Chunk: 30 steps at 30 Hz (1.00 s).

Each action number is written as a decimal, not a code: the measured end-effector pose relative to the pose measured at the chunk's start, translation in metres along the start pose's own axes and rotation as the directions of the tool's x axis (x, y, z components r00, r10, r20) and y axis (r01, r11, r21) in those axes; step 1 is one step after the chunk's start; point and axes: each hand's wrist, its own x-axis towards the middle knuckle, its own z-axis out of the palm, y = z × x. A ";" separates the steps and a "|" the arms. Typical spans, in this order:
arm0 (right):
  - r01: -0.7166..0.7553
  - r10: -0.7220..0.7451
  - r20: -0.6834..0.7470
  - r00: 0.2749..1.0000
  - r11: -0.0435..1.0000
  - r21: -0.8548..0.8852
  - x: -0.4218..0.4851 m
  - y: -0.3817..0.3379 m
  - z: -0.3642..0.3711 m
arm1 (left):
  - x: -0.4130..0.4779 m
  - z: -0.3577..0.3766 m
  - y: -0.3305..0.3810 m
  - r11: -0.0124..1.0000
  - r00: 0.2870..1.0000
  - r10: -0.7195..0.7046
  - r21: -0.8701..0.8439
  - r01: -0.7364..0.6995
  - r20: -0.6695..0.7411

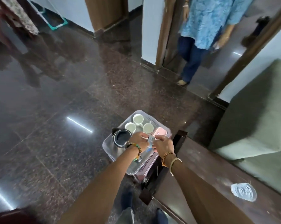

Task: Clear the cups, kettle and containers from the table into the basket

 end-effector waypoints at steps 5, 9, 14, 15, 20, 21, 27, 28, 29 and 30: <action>-0.036 0.039 -0.082 0.996 0.998 0.043 0.016 -0.011 -0.004 | 0.030 0.007 0.015 1.000 0.998 0.021 0.001 -0.021 0.063; -0.059 0.068 -0.154 0.986 0.997 0.059 0.035 -0.006 -0.008 | 0.059 0.025 0.019 0.997 0.992 0.034 0.063 -0.042 0.124; -0.112 0.113 -0.165 0.980 0.994 0.019 0.061 0.021 -0.003 | 0.085 0.056 0.005 0.981 0.984 0.036 0.184 -0.068 0.172; -0.126 0.126 -0.159 0.979 0.992 0.011 0.067 0.026 -0.002 | 0.090 0.061 0.000 0.979 0.983 0.028 0.193 -0.064 0.181; -0.149 0.147 -0.156 0.977 0.989 -0.002 0.095 0.043 0.005 | 0.114 0.078 -0.019 0.982 0.979 -0.010 0.187 -0.029 0.203; -0.152 0.150 -0.156 0.976 0.988 0.002 0.101 0.044 0.007 | 0.119 0.079 -0.020 0.983 0.978 -0.008 0.180 -0.031 0.210; -0.144 0.144 -0.164 0.976 0.989 0.014 0.134 0.040 0.014 | 0.148 0.079 -0.018 0.997 0.970 -0.034 0.070 0.017 0.241; -0.149 0.149 -0.169 0.974 0.989 0.009 0.136 0.038 0.015 | 0.150 0.078 -0.017 0.997 0.972 -0.032 0.077 0.014 0.231; -0.151 0.150 -0.174 0.973 0.989 0.011 0.140 0.038 0.016 | 0.150 0.078 -0.017 0.996 0.975 -0.024 0.089 0.004 0.221; -0.153 0.153 -0.179 0.972 0.988 0.010 0.141 0.037 0.016 | 0.151 0.077 -0.017 0.996 0.977 -0.021 0.092 0.001 0.214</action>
